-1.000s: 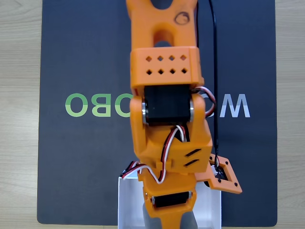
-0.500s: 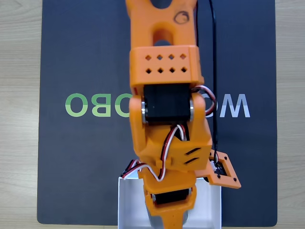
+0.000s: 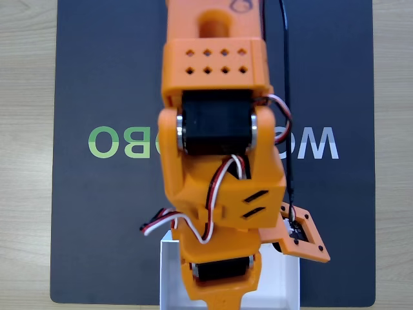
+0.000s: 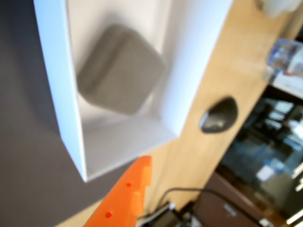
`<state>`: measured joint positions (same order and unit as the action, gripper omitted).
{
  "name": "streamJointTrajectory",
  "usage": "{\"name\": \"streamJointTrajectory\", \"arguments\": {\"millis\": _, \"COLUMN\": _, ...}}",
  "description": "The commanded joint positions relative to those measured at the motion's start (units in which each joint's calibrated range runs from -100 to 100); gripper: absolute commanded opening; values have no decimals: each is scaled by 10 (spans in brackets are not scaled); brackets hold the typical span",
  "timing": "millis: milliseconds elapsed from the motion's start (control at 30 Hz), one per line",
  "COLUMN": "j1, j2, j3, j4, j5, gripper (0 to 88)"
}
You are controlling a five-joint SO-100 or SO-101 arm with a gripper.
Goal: Grab the usb to bin
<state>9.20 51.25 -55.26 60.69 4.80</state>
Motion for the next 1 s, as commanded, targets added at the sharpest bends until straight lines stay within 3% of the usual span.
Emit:
{"name": "streamJointTrajectory", "arguments": {"millis": 0, "j1": 11, "j2": -128, "j3": -25, "j4": 34, "j5": -8, "gripper": 323}}
{"name": "streamJointTrajectory", "arguments": {"millis": 233, "j1": 30, "j2": -327, "j3": -23, "j4": 121, "j5": -60, "gripper": 5}}
{"name": "streamJointTrajectory", "arguments": {"millis": 400, "j1": 37, "j2": -457, "j3": 49, "j4": 130, "j5": -55, "gripper": 16}}
{"name": "streamJointTrajectory", "arguments": {"millis": 967, "j1": 30, "j2": -919, "j3": 560, "j4": 95, "j5": -56, "gripper": 25}}
